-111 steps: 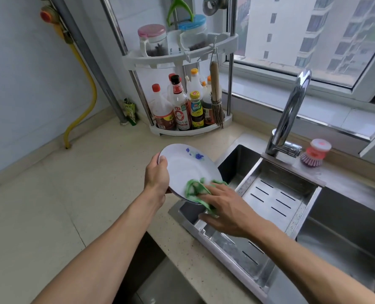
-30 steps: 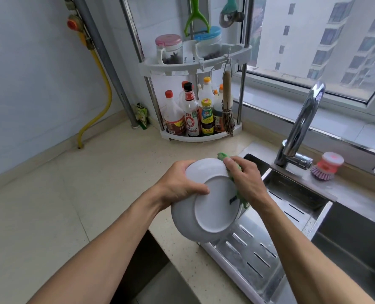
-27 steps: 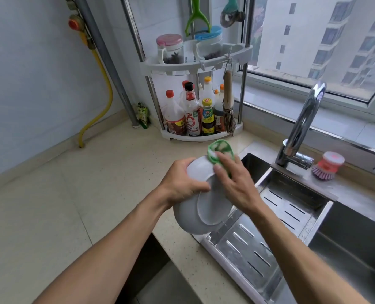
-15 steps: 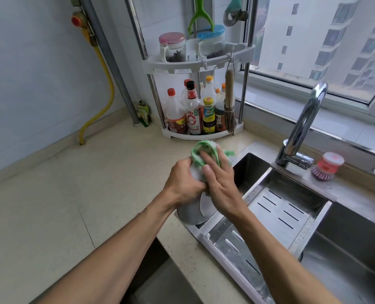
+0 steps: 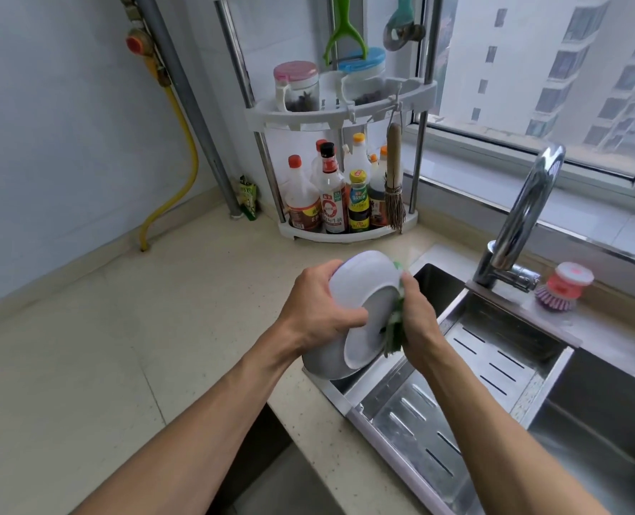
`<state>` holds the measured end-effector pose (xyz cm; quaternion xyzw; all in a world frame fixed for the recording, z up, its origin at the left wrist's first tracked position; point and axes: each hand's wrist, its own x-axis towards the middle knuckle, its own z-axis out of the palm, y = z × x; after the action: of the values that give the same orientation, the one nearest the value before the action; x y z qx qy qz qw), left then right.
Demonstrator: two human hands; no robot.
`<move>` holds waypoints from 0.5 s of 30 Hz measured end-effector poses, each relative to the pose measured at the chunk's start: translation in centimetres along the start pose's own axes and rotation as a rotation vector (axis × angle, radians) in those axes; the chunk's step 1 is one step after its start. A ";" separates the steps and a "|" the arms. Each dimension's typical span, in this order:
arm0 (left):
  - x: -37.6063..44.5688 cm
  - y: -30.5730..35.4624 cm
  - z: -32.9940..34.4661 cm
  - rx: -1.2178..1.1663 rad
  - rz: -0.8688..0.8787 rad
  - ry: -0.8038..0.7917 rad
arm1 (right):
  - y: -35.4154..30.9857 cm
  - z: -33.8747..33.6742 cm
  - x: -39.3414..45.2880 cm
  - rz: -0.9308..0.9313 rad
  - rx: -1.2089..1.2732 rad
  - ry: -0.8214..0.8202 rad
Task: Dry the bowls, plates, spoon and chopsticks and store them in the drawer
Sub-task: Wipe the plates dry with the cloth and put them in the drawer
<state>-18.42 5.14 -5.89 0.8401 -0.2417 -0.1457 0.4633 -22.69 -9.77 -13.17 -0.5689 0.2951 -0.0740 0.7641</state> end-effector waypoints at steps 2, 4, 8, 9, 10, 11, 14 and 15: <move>-0.4 -0.2 0.1 -0.052 0.008 0.006 | 0.3 -0.4 0.4 0.024 -0.033 0.013; -0.7 -0.5 0.4 -0.070 -0.017 -0.014 | 0.3 -0.7 0.9 0.006 -0.087 0.032; 0.9 0.1 -0.3 0.062 -0.132 -0.205 | -0.6 -0.9 1.1 -0.134 -0.393 -0.009; 1.3 0.2 -0.4 0.126 -0.158 -0.249 | -0.8 -0.8 1.2 -0.212 -0.507 -0.033; 1.5 0.1 -0.4 0.169 -0.176 -0.265 | -0.8 -0.7 1.1 -0.279 -0.570 -0.044; 1.6 -0.2 -0.2 0.180 -0.182 -0.257 | -1.0 -0.7 0.8 -0.330 -0.595 -0.047; 1.0 -1.1 0.5 0.147 -0.203 -0.144 | 0.0 -0.1 0.1 -0.452 -0.565 -0.058; 0.9 -1.4 0.7 0.130 -0.201 -0.110 | 0.6 0.3 -0.4 -0.507 -0.592 -0.057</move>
<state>-17.62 4.76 -7.47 0.8790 -0.1903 -0.2215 0.3769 -22.99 -9.15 -13.57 -0.8215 0.1324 -0.1562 0.5322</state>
